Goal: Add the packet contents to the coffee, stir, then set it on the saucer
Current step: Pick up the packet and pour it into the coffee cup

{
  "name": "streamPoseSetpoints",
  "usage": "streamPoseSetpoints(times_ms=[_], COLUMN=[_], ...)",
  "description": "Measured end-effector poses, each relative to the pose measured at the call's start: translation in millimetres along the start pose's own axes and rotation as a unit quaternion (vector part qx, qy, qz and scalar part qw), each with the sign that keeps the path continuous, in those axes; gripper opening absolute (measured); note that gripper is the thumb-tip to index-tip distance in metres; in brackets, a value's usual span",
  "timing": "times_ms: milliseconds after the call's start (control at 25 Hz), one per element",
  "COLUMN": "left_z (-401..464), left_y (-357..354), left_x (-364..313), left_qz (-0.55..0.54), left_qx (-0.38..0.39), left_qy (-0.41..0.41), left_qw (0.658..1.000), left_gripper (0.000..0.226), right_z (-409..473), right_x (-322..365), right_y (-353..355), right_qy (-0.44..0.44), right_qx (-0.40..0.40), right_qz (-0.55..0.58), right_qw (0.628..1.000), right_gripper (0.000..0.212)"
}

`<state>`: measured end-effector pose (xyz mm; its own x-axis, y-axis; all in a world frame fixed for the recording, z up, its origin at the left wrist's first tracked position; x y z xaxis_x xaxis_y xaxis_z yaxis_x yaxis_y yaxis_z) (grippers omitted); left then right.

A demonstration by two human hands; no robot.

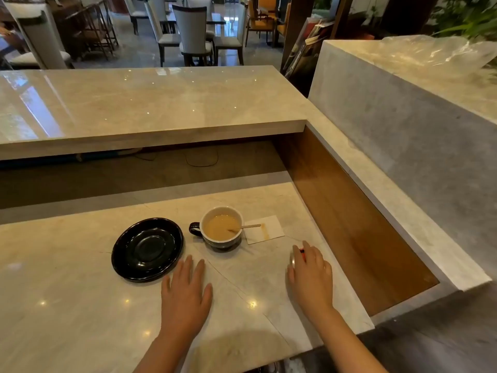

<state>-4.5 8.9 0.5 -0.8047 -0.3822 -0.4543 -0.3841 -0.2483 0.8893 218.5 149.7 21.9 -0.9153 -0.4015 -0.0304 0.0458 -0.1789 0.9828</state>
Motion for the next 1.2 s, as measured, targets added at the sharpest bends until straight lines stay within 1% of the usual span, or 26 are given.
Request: streamPoseSetpoints(times_ms=[40,160,240,360,480,600,720,840,920,1040,1120,1200], left_z=[0,-2,0,0,0,0,0,0,0,0,1,0], left_y=[-3,-10,-13,-12,-13,-14,-13,-13,-13,-12,-12,-12], left_x=[1,5,6,6,6,7,8,7,7,7,7,7], left_qz=[-0.003,0.025,0.026,0.028,0.025,0.023,0.019,0.011,0.009,0.011,0.011,0.009], left_qx=[0.023,0.021,0.013,0.002,0.006,0.004,0.005,0.002,0.0,0.001,0.0,-0.002], left_qy=[0.022,0.023,0.025,0.02,0.028,0.03,0.026,0.026,0.025,0.026,0.028,0.027], left_qw=[1.0,0.999,0.999,0.999,0.999,0.999,0.999,1.0,1.0,1.0,1.0,1.0], left_gripper=[0.06,0.061,0.061,0.062,0.064,0.064,0.064,0.064,0.064,0.065,0.066,0.066], right_z=[0,-6,-7,-7,-2,4,8,12,14,12,12,14], right_x=[-2,-4,-4,-5,-12,-20,-21,-20,-20,-21,-20,-19], right_y=[-4,-11,-15,-12,-3,4,10,14,15,14,16,24], right_qy=[-0.015,-0.026,-0.028,-0.024,-0.064,-0.12,-0.129,-0.14,-0.163,-0.188,-0.217,-0.239], right_qx=[0.015,0.041,0.044,0.029,0.012,0.055,0.093,0.123,0.13,0.116,0.108,0.106], right_qz=[-0.004,-0.02,-0.013,0.007,0.044,0.017,-0.009,0.01,0.074,0.226,0.345,0.446], right_qw=[1.0,0.999,0.999,0.999,0.997,0.991,0.987,0.983,0.975,0.949,0.907,0.856], right_gripper=[0.043,0.046,0.044,0.04,0.039,0.039,0.037,0.038,0.038,0.027,0.017,0.02])
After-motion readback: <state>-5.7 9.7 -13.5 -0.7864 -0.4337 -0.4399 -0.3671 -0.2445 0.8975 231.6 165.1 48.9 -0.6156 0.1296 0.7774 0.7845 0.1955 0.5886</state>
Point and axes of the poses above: each hand's wrist, its own z-axis towards the middle knuckle, its own y-axis out of the back of the hand, x = y × z, the point moved 1 cm from there along z, towards the middle knuckle, and after that the axes turned 11 degrees about -z, right-handed, at the moved point
